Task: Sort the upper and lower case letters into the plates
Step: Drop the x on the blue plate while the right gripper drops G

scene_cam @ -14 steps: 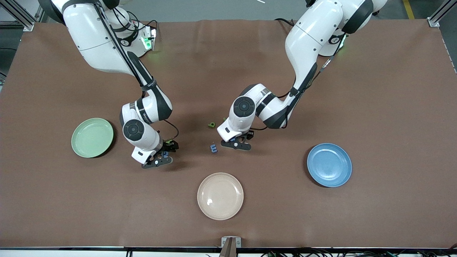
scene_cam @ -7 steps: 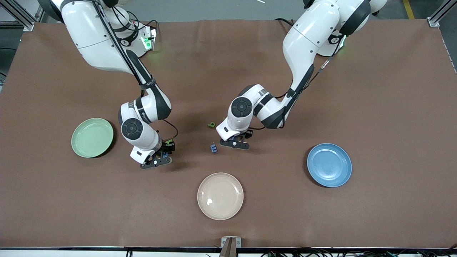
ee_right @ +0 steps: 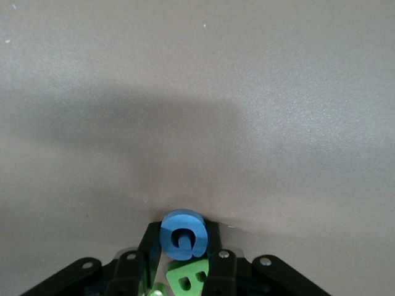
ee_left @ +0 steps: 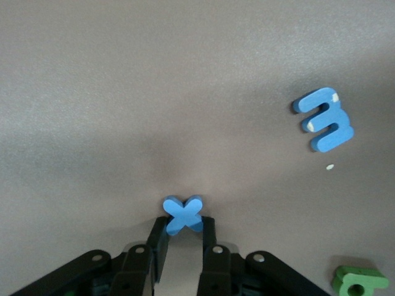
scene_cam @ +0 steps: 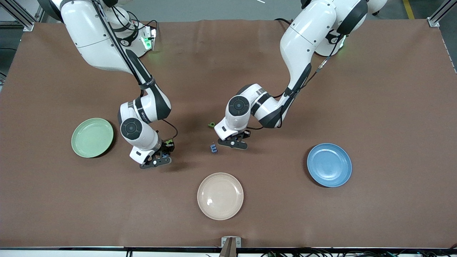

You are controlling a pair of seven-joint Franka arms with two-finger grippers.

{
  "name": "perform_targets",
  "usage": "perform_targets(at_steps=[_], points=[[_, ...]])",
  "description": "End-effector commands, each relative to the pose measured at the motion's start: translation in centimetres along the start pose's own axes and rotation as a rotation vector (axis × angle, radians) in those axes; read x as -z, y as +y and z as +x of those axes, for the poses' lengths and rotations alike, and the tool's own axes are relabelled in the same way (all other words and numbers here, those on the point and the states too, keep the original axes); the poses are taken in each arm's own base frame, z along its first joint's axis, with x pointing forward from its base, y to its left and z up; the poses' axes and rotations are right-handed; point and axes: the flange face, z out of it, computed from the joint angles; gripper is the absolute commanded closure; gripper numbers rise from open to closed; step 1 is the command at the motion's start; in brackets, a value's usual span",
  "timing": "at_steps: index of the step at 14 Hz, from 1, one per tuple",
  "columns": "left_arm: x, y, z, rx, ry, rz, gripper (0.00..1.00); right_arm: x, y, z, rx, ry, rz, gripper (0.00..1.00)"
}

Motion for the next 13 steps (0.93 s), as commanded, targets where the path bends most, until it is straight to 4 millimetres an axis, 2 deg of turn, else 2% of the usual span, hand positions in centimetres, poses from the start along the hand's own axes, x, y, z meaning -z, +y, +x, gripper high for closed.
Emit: perform_targets(at_steps=[1,3,5,6,7,9,11,12,13], points=[[-0.4,0.2,0.8,-0.043,0.043,0.039,0.99,3.9,0.4,0.3,-0.029,0.018,0.013,0.82],[0.8,0.1,1.1,-0.057,0.069,0.053,0.99,7.7,2.0,0.5,-0.035,-0.021,0.007,0.82],[1.8,-0.9,1.9,-0.051,0.085,0.062,0.99,10.9,6.2,0.2,-0.037,-0.042,0.003,0.82],[2.5,-2.4,2.8,-0.029,0.089,0.068,0.99,12.2,8.5,-0.3,0.006,-0.064,0.006,0.82],[3.6,-5.0,4.0,0.008,0.092,0.078,0.99,13.1,10.9,-0.8,0.021,-0.088,0.012,0.82],[6.2,-9.8,5.1,0.078,0.068,0.106,0.99,14.5,17.3,-2.6,0.054,-0.114,0.029,0.82],[7.1,-16.1,7.1,0.166,0.034,0.131,0.99,14.4,23.0,-4.9,0.096,-0.121,0.047,0.82],[8.1,-19.4,8.2,0.210,0.042,0.130,0.99,14.1,25.7,-5.9,0.121,-0.123,0.056,0.82],[9.3,-22.0,8.8,0.249,0.049,0.129,0.98,13.8,27.6,-6.8,0.135,-0.127,0.064,0.82]])
